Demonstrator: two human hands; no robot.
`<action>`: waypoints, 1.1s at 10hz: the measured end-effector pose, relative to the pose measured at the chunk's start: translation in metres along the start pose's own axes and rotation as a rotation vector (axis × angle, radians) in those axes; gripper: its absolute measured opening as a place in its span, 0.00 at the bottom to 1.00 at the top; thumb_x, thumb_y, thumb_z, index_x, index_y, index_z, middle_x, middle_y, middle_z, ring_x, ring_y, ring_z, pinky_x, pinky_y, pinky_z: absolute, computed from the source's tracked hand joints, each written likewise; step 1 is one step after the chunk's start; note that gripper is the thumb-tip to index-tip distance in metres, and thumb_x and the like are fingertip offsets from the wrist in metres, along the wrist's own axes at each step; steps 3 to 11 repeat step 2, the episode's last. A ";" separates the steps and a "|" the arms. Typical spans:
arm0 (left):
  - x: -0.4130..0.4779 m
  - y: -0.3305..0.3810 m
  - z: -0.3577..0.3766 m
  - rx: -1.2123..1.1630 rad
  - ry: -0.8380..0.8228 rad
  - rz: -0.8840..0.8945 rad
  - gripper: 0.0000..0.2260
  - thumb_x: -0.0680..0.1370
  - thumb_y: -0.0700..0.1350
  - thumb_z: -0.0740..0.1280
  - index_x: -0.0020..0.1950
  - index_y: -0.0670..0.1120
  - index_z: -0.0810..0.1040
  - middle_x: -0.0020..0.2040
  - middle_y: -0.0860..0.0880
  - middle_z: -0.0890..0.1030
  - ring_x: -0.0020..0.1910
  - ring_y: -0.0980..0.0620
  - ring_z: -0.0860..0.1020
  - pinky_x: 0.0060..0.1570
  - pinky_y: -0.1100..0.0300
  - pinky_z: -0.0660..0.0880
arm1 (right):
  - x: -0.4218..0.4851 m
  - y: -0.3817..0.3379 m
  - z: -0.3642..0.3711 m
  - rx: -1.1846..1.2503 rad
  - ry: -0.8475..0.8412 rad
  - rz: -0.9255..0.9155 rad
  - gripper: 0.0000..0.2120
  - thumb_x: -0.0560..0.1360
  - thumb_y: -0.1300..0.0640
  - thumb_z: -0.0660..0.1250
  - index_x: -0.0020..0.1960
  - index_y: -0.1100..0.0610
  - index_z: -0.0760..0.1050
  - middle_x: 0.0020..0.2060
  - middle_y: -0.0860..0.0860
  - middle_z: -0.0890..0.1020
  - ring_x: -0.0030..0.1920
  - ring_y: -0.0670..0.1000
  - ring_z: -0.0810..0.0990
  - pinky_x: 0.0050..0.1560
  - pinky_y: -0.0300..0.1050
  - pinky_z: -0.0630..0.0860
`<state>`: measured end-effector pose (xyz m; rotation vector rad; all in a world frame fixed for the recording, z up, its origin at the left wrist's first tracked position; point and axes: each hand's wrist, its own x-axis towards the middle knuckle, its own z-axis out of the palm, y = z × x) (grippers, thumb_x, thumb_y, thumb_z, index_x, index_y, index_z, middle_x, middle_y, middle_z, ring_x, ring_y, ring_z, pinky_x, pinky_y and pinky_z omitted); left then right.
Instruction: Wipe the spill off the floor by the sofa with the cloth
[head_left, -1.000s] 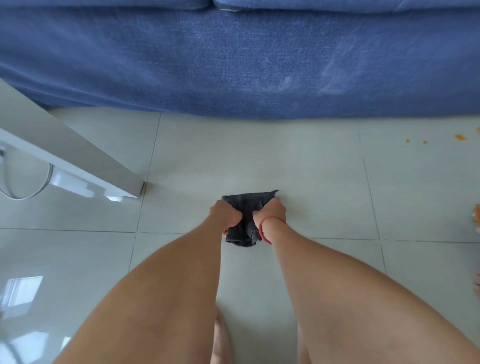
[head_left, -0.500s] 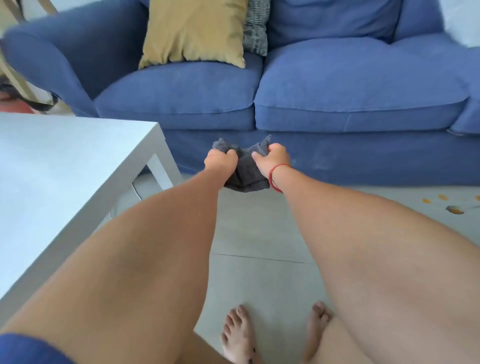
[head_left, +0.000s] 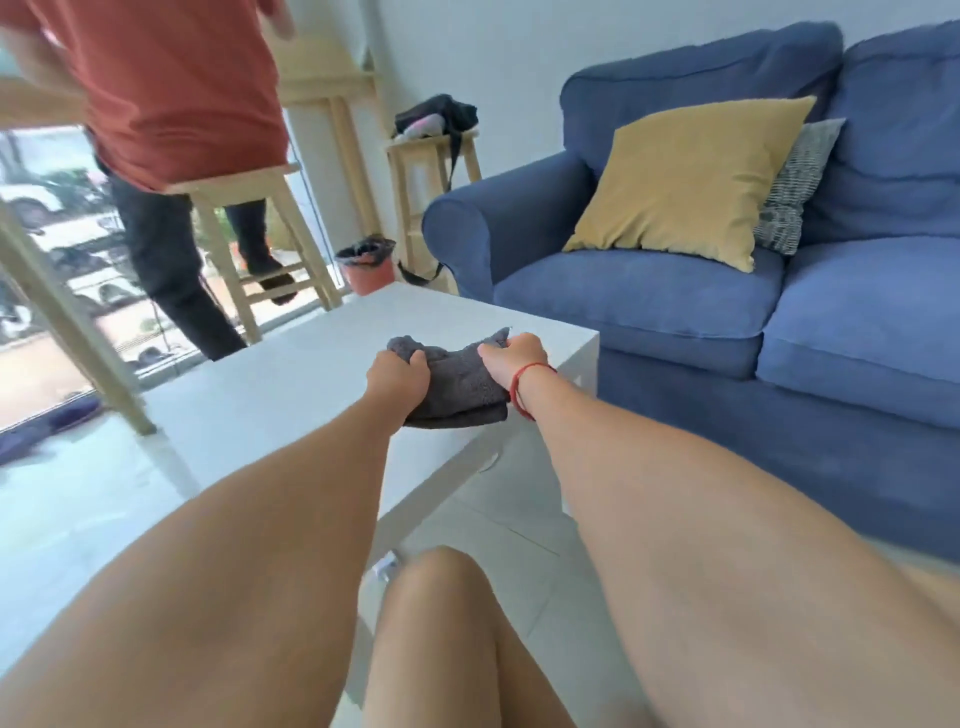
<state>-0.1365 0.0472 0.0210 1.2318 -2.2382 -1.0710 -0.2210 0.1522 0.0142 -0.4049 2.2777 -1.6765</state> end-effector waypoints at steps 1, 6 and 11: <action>-0.002 -0.030 -0.039 0.074 0.066 -0.055 0.21 0.82 0.49 0.56 0.70 0.37 0.67 0.66 0.38 0.73 0.65 0.38 0.73 0.62 0.51 0.69 | -0.011 -0.013 0.044 -0.015 -0.129 0.053 0.16 0.77 0.55 0.62 0.61 0.63 0.73 0.61 0.58 0.78 0.62 0.59 0.76 0.58 0.44 0.71; -0.004 -0.057 -0.054 0.190 0.059 -0.146 0.23 0.82 0.49 0.54 0.72 0.37 0.63 0.69 0.38 0.70 0.68 0.38 0.70 0.66 0.50 0.68 | -0.012 -0.008 0.067 -0.043 -0.183 0.162 0.21 0.75 0.56 0.66 0.66 0.63 0.70 0.65 0.59 0.76 0.64 0.61 0.75 0.63 0.47 0.73; -0.004 -0.057 -0.054 0.190 0.059 -0.146 0.23 0.82 0.49 0.54 0.72 0.37 0.63 0.69 0.38 0.70 0.68 0.38 0.70 0.66 0.50 0.68 | -0.012 -0.008 0.067 -0.043 -0.183 0.162 0.21 0.75 0.56 0.66 0.66 0.63 0.70 0.65 0.59 0.76 0.64 0.61 0.75 0.63 0.47 0.73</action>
